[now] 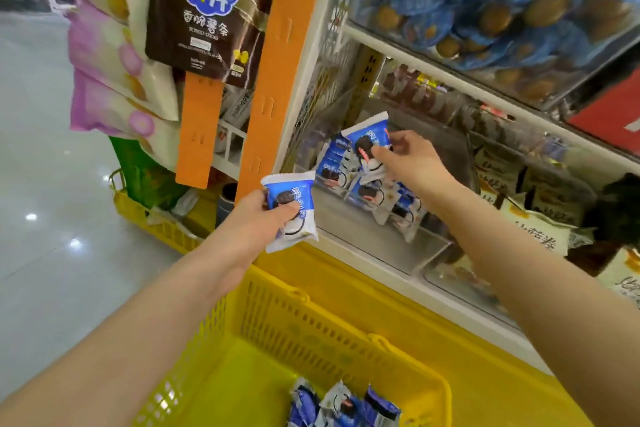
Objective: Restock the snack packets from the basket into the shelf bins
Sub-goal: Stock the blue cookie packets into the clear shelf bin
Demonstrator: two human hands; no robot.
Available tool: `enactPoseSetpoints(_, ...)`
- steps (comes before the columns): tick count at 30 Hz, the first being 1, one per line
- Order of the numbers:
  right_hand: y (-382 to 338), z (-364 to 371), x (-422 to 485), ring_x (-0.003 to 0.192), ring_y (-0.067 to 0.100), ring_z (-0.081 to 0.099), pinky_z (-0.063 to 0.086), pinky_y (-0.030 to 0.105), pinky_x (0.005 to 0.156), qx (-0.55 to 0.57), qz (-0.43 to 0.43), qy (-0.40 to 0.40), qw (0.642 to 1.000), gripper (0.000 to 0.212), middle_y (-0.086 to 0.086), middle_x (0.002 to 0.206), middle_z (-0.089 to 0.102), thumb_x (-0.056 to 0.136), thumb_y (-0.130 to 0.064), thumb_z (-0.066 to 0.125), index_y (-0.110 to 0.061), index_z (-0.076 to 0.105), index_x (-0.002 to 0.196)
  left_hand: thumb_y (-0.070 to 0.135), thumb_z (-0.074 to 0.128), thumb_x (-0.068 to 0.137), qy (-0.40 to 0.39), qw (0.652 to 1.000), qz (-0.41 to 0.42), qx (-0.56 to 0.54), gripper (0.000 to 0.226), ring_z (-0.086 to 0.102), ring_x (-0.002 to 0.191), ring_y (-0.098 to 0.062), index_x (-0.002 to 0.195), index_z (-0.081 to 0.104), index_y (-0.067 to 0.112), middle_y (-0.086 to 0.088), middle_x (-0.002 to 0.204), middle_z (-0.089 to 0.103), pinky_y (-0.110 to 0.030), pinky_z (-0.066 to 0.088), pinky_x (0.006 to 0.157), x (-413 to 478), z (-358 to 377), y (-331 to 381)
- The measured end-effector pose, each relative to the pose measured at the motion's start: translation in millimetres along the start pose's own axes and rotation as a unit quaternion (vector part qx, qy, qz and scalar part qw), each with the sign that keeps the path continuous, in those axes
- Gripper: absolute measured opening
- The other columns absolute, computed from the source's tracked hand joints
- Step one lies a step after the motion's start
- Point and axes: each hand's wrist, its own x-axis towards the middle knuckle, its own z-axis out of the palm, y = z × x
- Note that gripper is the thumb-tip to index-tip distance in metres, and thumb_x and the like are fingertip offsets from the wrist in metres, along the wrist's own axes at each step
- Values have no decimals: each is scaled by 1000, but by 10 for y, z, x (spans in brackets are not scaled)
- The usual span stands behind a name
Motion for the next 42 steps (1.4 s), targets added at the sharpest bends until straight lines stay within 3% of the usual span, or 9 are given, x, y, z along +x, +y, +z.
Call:
enactPoseSetpoints(7, 72, 405, 468, 107, 25, 56, 47, 32, 92, -193, -11, -206, 959, 45, 12, 122, 56, 86, -28, 67, -6, 52, 122, 16, 59, 89, 8, 1000, 9, -25, 5, 42, 53, -7, 94, 59, 15, 1, 71, 54, -20, 35, 54, 104, -213, 8)
enactPoseSetpoints(13, 193, 625, 591, 99, 19, 54, 44, 29, 82, -276, -78, -178, 941, 36, 7, 114, 60, 83, -27, 70, -12, 56, 113, 18, 58, 90, 10, 1000, 20, -6, 9, 45, 51, -5, 97, 59, 13, 2, 66, 54, -18, 38, 53, 112, -289, 13)
enactPoseSetpoints(19, 207, 644, 629, 101, 21, 58, 50, 36, 85, -334, -117, -164, 921, 41, 4, 114, 62, 81, -39, 69, -18, 57, 114, 19, 59, 90, -5, 1000, 17, -10, 17, 64, 100, -24, 107, 56, 15, -8, 105, 67, -32, 52, 82, 82, -212, 57)
enactPoseSetpoints(23, 126, 590, 510, 104, 19, 57, 44, 29, 81, -244, -109, -111, 957, 48, 3, 121, 58, 86, -39, 63, -14, 50, 125, 18, 59, 90, -14, 1000, 6, -26, 17, 65, 97, -19, 106, 55, 13, -9, 106, 67, -34, 53, 87, 46, -134, 102)
enactPoseSetpoints(27, -62, 490, 59, 77, 3, 53, 45, 20, 65, -74, -159, 13, 984, 14, -12, 92, 58, 96, -33, 48, -23, 53, 105, 13, 61, 88, -33, 999, -2, -21, 24, 64, 99, -19, 112, 55, 14, -7, 108, 65, -27, 51, 82, -13, -75, 127)
enactPoseSetpoints(30, -123, 425, -346, 86, 5, 58, 46, 13, 71, -6, -133, -35, 990, 14, -12, 93, 60, 97, -34, 44, -25, 52, 104, 9, 63, 86, -54, 999, 4, 1, 32, 60, 105, -19, 116, 56, 16, -6, 111, 64, -31, 48, 91, -62, -34, 126)
enactPoseSetpoints(32, -130, 395, -594, 96, 8, 60, 50, 22, 80, 57, -63, -122, 989, 19, -6, 107, 61, 95, -34, 48, -23, 51, 110, 13, 63, 87, -70, 997, 16, 2, 35, 58, 108, -14, 121, 56, 19, -2, 113, 64, -32, 46, 96, -98, 16, 125)
enactPoseSetpoints(35, -114, 365, -915, 91, 6, 65, 54, 19, 72, 175, 4, -210, 962, 20, -4, 106, 66, 92, -23, 55, -22, 55, 112, 23, 60, 89, -83, 995, 31, -41, 33, 58, 107, -8, 122, 54, 23, 3, 113, 65, -26, 44, 90, -165, 137, 114)
enactPoseSetpoints(42, 35, 67, -1013, 85, 2, 66, 53, 14, 67, 205, -10, -88, 975, 24, -7, 102, 68, 91, -22, 57, -23, 54, 115, 23, 62, 87, -42, 980, 188, 56, 22, 58, 93, -2, 108, 56, 22, 9, 98, 62, -11, 44, 75, -147, 318, 175)
